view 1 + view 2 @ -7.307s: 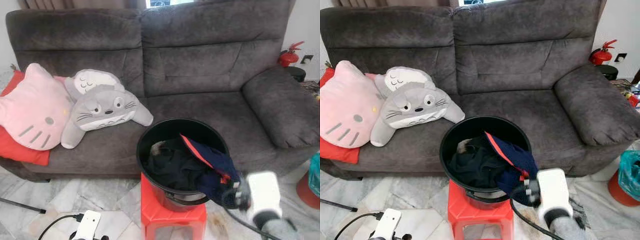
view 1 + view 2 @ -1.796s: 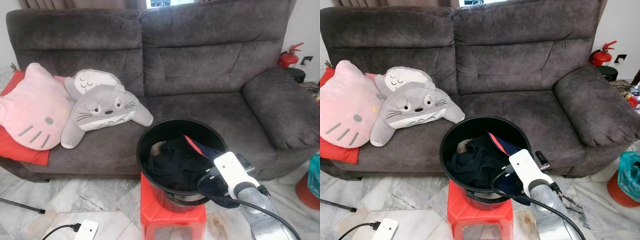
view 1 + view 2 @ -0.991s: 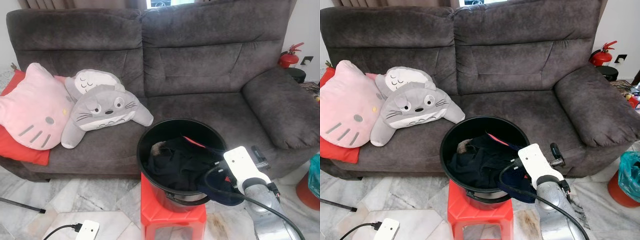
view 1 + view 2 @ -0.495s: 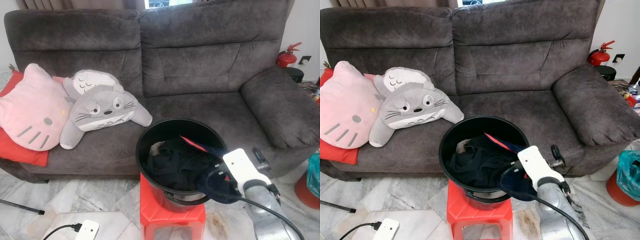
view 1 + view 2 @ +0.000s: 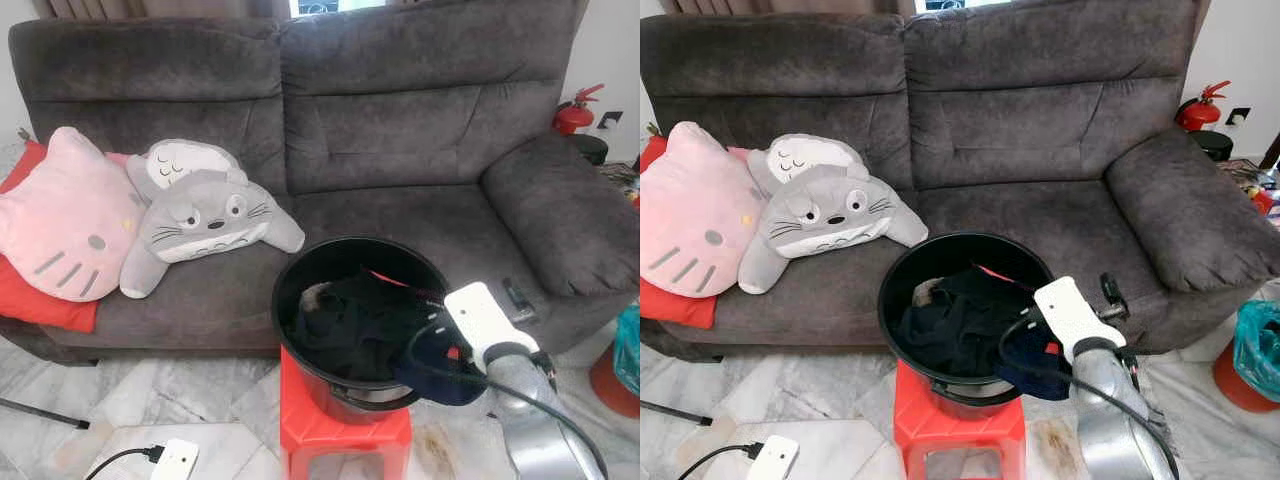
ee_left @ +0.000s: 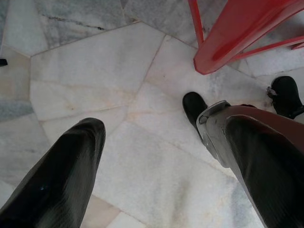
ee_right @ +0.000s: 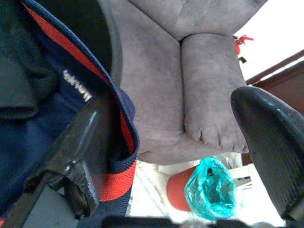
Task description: Hang hanger
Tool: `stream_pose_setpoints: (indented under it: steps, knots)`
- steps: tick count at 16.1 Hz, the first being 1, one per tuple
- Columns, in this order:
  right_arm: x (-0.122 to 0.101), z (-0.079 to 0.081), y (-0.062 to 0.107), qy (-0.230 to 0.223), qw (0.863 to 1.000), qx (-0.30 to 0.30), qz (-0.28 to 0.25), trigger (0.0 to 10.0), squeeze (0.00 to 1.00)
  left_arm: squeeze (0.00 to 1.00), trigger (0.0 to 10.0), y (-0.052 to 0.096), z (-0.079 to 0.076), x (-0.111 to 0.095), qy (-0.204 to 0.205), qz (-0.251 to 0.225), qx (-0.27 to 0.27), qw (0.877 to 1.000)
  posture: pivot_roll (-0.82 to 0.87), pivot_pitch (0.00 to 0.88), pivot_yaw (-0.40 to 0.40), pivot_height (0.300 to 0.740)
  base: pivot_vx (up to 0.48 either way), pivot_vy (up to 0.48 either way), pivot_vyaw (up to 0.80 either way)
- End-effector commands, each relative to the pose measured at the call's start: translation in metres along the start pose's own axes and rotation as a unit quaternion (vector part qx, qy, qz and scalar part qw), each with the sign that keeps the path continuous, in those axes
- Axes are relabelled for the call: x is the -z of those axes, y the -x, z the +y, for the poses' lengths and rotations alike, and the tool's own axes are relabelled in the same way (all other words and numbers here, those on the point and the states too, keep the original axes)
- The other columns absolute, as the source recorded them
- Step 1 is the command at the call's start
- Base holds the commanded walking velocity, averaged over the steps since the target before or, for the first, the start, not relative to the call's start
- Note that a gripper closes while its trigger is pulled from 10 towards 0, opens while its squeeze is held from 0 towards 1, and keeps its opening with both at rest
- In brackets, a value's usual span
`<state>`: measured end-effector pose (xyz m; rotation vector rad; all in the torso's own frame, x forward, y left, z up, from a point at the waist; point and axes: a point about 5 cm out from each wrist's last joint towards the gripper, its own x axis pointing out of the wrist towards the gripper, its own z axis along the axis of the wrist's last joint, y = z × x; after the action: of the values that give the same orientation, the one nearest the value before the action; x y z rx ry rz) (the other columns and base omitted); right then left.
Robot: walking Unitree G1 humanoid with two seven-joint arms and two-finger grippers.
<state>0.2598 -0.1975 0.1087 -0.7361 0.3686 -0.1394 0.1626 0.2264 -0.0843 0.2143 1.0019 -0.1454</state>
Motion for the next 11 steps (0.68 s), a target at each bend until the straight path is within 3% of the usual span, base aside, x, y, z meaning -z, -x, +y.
stream_pose_setpoints:
  steps: [1, 7, 11]
  knots:
    - [0.001, -0.002, -0.003, 0.001, 1.000, 0.006, 0.002, 10.0, 0.00, 0.00, 10.0, 0.001, 0.002, 0.003, -0.003, 0.007, -0.003, 1.000, -0.22, 0.000, 0.072, 0.740, 0.000, 0.000, 0.00]
    - [0.017, 0.011, -0.003, 0.009, 0.999, -0.033, 0.038, 10.0, 0.00, 0.00, 10.0, 0.001, 0.002, 0.004, -0.004, 0.007, -0.004, 1.000, -0.22, 0.000, 0.073, 0.740, 0.000, 0.000, 0.00]
    - [0.016, 0.014, 0.001, 0.004, 0.999, -0.037, 0.028, 10.0, 0.00, 0.00, 10.0, 0.001, 0.003, 0.005, -0.004, 0.007, -0.006, 1.000, -0.22, 0.000, 0.072, 0.740, 0.000, 0.000, 0.00]
